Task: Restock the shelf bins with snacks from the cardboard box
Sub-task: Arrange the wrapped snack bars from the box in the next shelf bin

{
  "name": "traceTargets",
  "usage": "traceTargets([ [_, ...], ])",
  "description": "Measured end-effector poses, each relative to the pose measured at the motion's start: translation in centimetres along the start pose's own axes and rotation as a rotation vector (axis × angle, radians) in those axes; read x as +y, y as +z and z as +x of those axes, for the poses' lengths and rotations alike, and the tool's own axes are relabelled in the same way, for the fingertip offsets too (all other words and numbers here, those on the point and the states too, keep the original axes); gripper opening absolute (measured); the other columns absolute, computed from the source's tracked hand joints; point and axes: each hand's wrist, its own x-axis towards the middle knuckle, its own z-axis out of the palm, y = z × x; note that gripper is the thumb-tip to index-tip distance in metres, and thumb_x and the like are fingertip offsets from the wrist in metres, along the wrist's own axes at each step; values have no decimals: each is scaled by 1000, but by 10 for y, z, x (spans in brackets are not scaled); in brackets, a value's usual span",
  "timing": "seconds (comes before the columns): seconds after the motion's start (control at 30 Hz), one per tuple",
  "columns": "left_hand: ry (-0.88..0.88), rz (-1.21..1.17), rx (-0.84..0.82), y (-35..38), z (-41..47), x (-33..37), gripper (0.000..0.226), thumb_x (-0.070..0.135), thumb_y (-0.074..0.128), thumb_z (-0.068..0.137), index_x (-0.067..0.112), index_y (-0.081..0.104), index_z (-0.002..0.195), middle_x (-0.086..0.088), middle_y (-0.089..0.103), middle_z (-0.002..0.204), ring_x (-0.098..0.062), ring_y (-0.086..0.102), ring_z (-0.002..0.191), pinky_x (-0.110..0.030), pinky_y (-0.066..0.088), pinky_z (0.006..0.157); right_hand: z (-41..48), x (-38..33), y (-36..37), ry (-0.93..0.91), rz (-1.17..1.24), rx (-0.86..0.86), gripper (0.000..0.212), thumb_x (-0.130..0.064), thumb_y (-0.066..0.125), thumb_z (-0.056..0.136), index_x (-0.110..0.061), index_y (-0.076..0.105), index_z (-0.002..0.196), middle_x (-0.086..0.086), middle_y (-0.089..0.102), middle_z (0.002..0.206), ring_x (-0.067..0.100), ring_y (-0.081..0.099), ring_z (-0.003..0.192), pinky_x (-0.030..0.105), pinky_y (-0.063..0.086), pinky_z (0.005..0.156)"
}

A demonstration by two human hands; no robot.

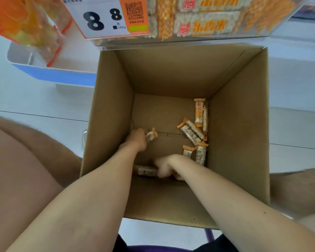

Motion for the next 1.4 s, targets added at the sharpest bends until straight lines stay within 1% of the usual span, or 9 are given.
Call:
traceTargets([
  [0.2,91,-137,-42,-9,-6,-3,46,14,53,105,17,51,151,-13,59,142,-36,60,124,-31,48,85,18,-1,14,12,-119,81,54,-25,71,98,-7,55,146,14,63,138,30,66,114,40,58,93],
  [0.27,126,-162,-59,-12,-7,-2,51,9,55,103,17,48,153,-12,59,144,-33,59,127,-28,45,90,9,3,3,33,-78,34,52,-24,69,99,-5,54,145,14,63,136,29,66,109,39,57,88],
  [0.53,139,-307,23,-23,-15,11,34,15,72,96,27,53,121,-3,61,116,-21,64,100,-38,57,87,-55,63,-48,116,508,428,63,-50,28,112,-12,36,161,10,36,166,31,38,149,37,31,120],
  [0.67,165,-366,81,-28,-28,17,32,16,71,97,28,58,125,0,59,124,-23,65,108,-39,58,91,-72,68,-47,69,666,560,86,-74,41,100,-12,38,161,8,40,164,32,41,147,36,35,114],
  [0.83,232,-245,151,-50,-52,28,29,12,64,100,29,51,119,-1,60,108,-20,65,87,-31,50,63,-96,67,-49,56,812,735,95,-49,74,92,-12,25,165,10,42,162,31,42,147,41,41,117],
  [0.93,338,-127,149,-77,-72,40,30,12,66,96,28,52,116,-4,61,106,-21,66,86,-32,52,64,-124,65,-59,28,755,905,98,-47,84,82,-14,33,160,6,46,158,30,48,142,39,47,111],
  [1.1,519,-122,222,-124,-113,64,25,23,66,98,30,56,119,4,63,110,-10,64,93,-26,51,72,-190,45,-69,-103,575,1048,69,-45,76,93,-17,43,147,2,60,135,22,60,119,36,51,93],
  [1.27,699,-131,258,-163,-158,76,65,17,81,88,34,43,137,13,61,117,-3,63,104,-18,49,85,-251,33,-73,-187,377,1000,55,-52,73,93,-22,47,132,-4,66,111,14,68,96,38,59,88],
  [1.4,795,-138,366,-186,-193,79,83,21,92,74,33,42,140,12,60,116,-2,63,104,-22,52,88,-290,19,-69,-240,191,1052,50,-53,68,97,-23,45,130,-10,59,109,8,60,94,27,49,76],
])
